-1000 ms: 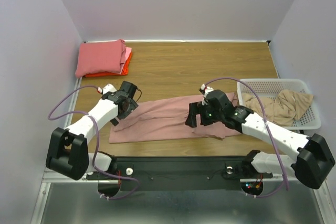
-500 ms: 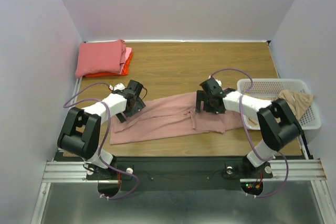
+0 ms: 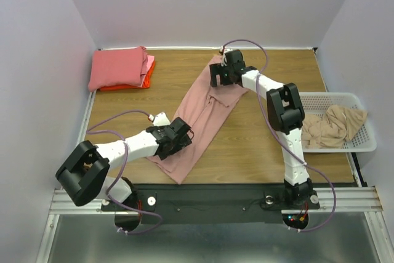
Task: Fold and stack the t-shirts
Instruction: Fold the tshirt
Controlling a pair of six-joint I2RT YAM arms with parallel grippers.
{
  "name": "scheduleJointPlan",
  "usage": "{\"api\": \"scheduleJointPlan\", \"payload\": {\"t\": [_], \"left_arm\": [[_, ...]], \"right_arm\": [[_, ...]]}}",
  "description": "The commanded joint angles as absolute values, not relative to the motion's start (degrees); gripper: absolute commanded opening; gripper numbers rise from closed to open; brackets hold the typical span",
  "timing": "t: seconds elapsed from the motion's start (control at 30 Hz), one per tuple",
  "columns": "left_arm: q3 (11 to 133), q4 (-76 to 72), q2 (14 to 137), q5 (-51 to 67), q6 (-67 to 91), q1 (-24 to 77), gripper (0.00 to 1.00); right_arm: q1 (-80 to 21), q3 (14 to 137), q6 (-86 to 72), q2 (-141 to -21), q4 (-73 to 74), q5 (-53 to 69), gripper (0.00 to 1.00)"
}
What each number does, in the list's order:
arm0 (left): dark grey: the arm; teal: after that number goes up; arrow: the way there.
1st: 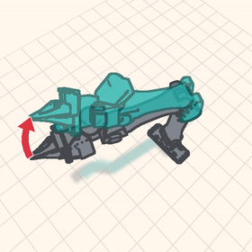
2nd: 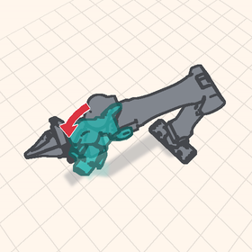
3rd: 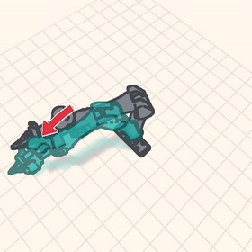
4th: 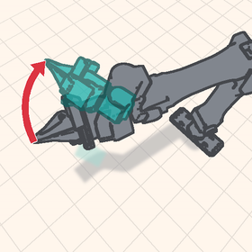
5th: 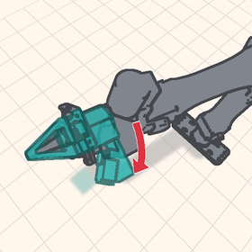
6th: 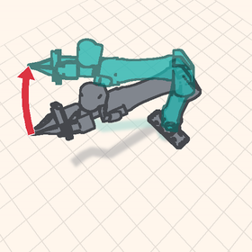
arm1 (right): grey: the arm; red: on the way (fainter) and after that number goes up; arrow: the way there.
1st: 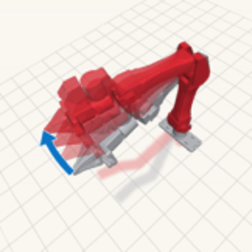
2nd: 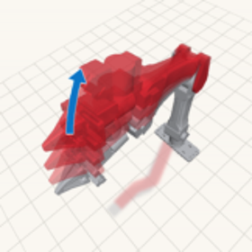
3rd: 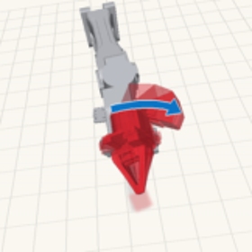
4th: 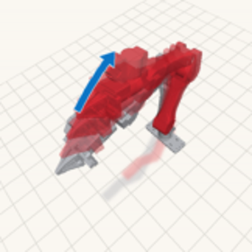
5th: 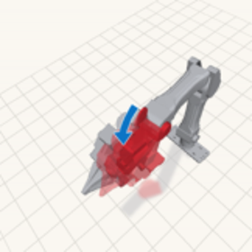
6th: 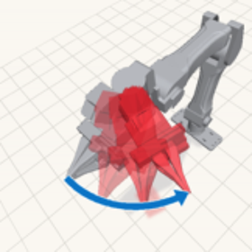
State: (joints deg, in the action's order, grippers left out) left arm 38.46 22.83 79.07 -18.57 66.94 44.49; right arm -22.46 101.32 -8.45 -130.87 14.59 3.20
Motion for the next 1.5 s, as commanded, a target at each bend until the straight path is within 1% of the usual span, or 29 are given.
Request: {"api": "scheduleJointPlan", "payload": {"t": [0.0, 0.03, 0.1, 0.23, 0.37, 0.43, 0.53, 0.63, 0.77, 0.87, 0.97, 1.1, 1.2, 1.23, 1.27, 1.3, 1.33, 1.37, 1.47], "left_arm": [[31.56, 20.4, 84.72, -1.15, 81.37, 50.7, 0.98], [31.55, 19.69, 85.34, -0.53, 82.26, 53.41, 0.98], [33.21, 19.95, 87.36, -0.26, 84.1, 55.62, 0.98], [38.31, 23.55, 89.38, -1.93, 86.04, 61.5, 0.98], [42.62, 24.35, 92.8, -2.72, 85.43, 63.89, 0.98], [46.04, 24.87, 94.39, -4.21, 84.47, 64.51, 0.98], [50.79, 26.71, 96.76, -6.59, 83.76, 65.3, 0.98], [54.83, 30.4, 96.68, -9.66, 83.58, 66.27, 0.98], [59.23, 36.64, 92.04, -15.72, 83.41, 66.62, 0.98], [60.64, 37.87, 89.39, -17.83, 79.28, 66.8, 0.98], [62.31, 44.37, 87.02, -21.44, 79.1, 66.88, 0.98], [56.53, 44.65, 80.7, -21.45, 77.52, 66.89, 0.98], [50.47, 45.44, 76.12, -21.09, 79.45, 66.8, 0.98], [48.97, 45.27, 75.07, -20.92, 79.54, 66.54, 0.98], [46.08, 44.13, 73.06, -19.87, 79.28, 66.36, 0.98], [44.66, 42.99, 72.17, -19.08, 78.49, 65.75, 0.98], [43.26, 41.41, 71.38, -18.2, 77.27, 65.57, 0.99], [40.46, 38.61, 70.06, -16.63, 76.12, 65.31, 0.98], [36.84, 34.82, 68.91, -14.33, 74.1, 64.25, 0.97]], "right_arm": [[-21.18, 108.09, -6.94, -142.81, 16.61, 20.64, 1.0], [-21.36, 109.58, -7.55, -144.3, 16.61, 22.13, 1.0], [-21.18, 114.31, -8.96, -148.24, 16.52, 24.25, 1.0], [-21.18, 123.47, -11.25, -153.89, 16.61, 22.15, 1.0], [-21.18, 131.82, -12.91, -159.16, 16.35, 21.44, 1.0], [-21.09, 136.38, -14.93, -161.27, 16.17, 24.33, 1.0], [-21.18, 138.6, -16.34, -162.86, 15.82, 24.79, 1.0], [-21.01, 139.57, -15.82, -161.9, 15.65, 24.35, 1.0], [-21.09, 134.75, -15.03, -153.4, 15.73, 25.22, 1.0], [-21.01, 133.16, -14.24, -148.46, 15.73, 25.84, 1.0], [-21.01, 131.93, -12.31, -142.31, 15.73, 25.93, 1.0], [-21.01, 126.06, -10.9, -133.79, 15.82, 22.59, 1.0], [-21.09, 112.98, -11.77, -122.73, 15.64, 21.8, 1.0], [-21.01, 109.37, -13.08, -120.09, 15.38, 18.23, 1.0], [-21.01, 101.24, -16.66, -114.49, 15.38, 16.02, 1.0], [-21.09, 97.25, -18.0, -111.56, 15.29, 11.99, 1.0], [-21.09, 92.07, -19.76, -108.58, 14.94, 11.0, 1.0], [-21.18, 82.54, -23.17, -101.67, 14.33, 10.9, 1.0], [-22.14, 67.9, -28.54, -91.18, 11.69, 8.45, 1.0]]}}
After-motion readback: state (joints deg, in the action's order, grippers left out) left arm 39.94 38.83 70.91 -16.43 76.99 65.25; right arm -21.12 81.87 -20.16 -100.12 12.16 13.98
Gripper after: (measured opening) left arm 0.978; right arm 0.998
